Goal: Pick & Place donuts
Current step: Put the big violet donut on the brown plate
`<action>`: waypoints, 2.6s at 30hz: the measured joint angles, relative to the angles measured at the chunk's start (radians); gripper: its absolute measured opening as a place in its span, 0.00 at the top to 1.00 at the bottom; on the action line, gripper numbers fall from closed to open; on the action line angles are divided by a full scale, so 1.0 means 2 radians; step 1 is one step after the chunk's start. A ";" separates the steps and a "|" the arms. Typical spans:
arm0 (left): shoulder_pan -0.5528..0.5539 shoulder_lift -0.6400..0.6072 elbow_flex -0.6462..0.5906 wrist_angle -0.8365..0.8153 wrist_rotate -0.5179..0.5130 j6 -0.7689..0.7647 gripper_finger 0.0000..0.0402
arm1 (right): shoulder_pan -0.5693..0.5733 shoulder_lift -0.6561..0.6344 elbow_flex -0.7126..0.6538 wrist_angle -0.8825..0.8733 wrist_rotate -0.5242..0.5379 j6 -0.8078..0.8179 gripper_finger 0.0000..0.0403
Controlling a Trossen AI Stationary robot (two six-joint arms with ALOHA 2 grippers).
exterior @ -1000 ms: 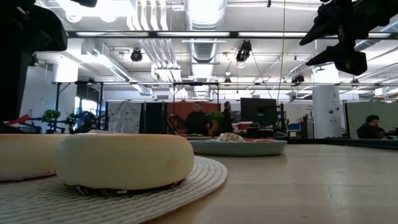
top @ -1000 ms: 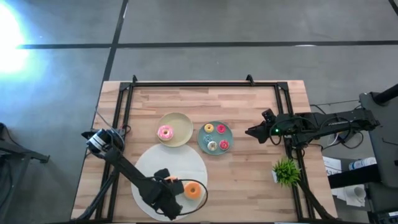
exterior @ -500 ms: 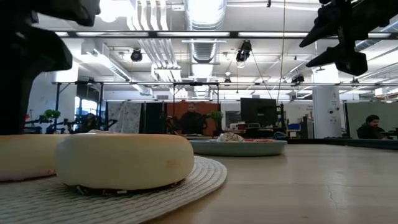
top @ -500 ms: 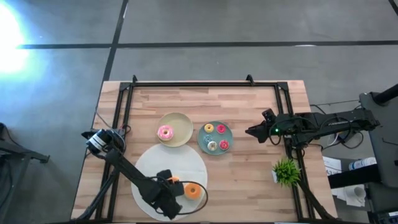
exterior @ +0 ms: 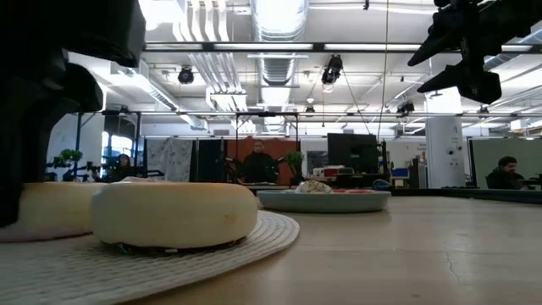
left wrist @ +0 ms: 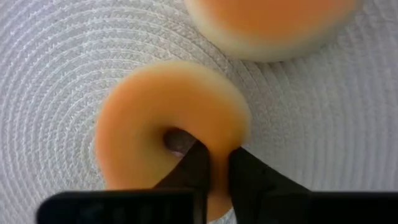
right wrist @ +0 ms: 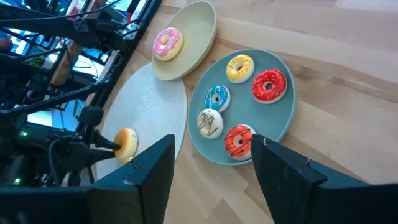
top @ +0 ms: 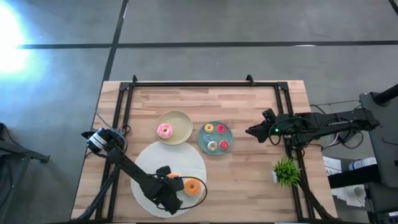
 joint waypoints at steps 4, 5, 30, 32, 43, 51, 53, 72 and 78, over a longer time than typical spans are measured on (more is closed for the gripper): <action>0.006 -0.007 0.019 -0.005 0.000 -0.017 0.98 | 0.000 0.000 0.000 0.017 0.000 -0.019 0.50; 0.009 -0.016 0.025 -0.007 -0.002 -0.021 0.98 | 0.000 0.000 0.000 0.024 -0.002 -0.029 0.50; 0.246 -0.310 -0.123 0.390 0.216 -0.057 1.00 | 0.000 0.237 0.157 0.195 -0.198 -0.494 0.58; 0.252 -0.307 -0.132 0.395 0.234 -0.061 1.00 | 0.000 0.254 0.185 0.165 -0.198 -0.523 0.57; 0.280 -0.299 -0.134 0.397 0.279 -0.024 1.00 | 0.005 0.369 0.332 0.062 -0.198 -0.702 0.48; 0.307 -0.299 -0.135 0.366 0.306 0.017 1.00 | 0.006 0.434 0.421 -0.006 -0.202 -0.715 0.40; 0.311 -0.299 -0.135 0.364 0.312 0.023 1.00 | 0.006 0.440 0.428 -0.003 -0.203 -0.720 0.38; 0.325 -0.299 -0.135 0.364 0.324 0.076 1.00 | 0.008 0.459 0.443 -0.001 -0.211 -0.715 0.59; 0.325 -0.299 -0.135 0.364 0.319 0.078 1.00 | 0.004 0.466 0.443 0.004 -0.211 -0.692 0.76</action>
